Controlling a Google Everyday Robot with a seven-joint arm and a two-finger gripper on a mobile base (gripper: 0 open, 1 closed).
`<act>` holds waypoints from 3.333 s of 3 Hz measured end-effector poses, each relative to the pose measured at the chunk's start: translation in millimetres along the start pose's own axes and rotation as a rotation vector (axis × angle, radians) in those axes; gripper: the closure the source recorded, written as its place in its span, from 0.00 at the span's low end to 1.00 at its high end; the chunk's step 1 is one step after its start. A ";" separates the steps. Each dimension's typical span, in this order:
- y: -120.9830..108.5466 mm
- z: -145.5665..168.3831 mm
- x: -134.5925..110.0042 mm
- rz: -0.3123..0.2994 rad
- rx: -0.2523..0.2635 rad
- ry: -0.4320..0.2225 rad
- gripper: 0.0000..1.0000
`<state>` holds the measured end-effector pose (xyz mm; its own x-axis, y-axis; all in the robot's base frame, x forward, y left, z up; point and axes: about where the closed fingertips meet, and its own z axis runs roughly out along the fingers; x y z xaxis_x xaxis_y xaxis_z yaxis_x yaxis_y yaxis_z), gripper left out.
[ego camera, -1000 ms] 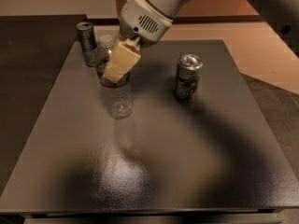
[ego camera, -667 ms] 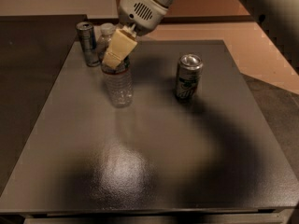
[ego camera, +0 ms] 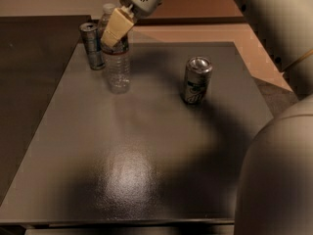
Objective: Move water bottle near redbull can
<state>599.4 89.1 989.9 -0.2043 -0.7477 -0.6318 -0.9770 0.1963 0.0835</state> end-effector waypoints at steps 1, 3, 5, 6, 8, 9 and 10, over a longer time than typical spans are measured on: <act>-23.9 9.4 -15.5 0.037 0.034 -0.040 1.00; -48.3 42.1 -33.6 0.046 0.121 -0.042 1.00; -56.5 66.1 -22.9 0.053 0.179 -0.006 0.81; -55.9 68.7 -22.9 0.052 0.175 -0.004 0.58; -54.8 73.9 -23.2 0.051 0.167 0.000 0.12; -54.3 76.4 -23.3 0.050 0.164 0.002 0.00; -54.3 76.5 -23.3 0.050 0.164 0.002 0.00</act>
Offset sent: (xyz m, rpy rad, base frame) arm 0.0686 0.0464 -0.0084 0.0312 -0.0736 -0.1389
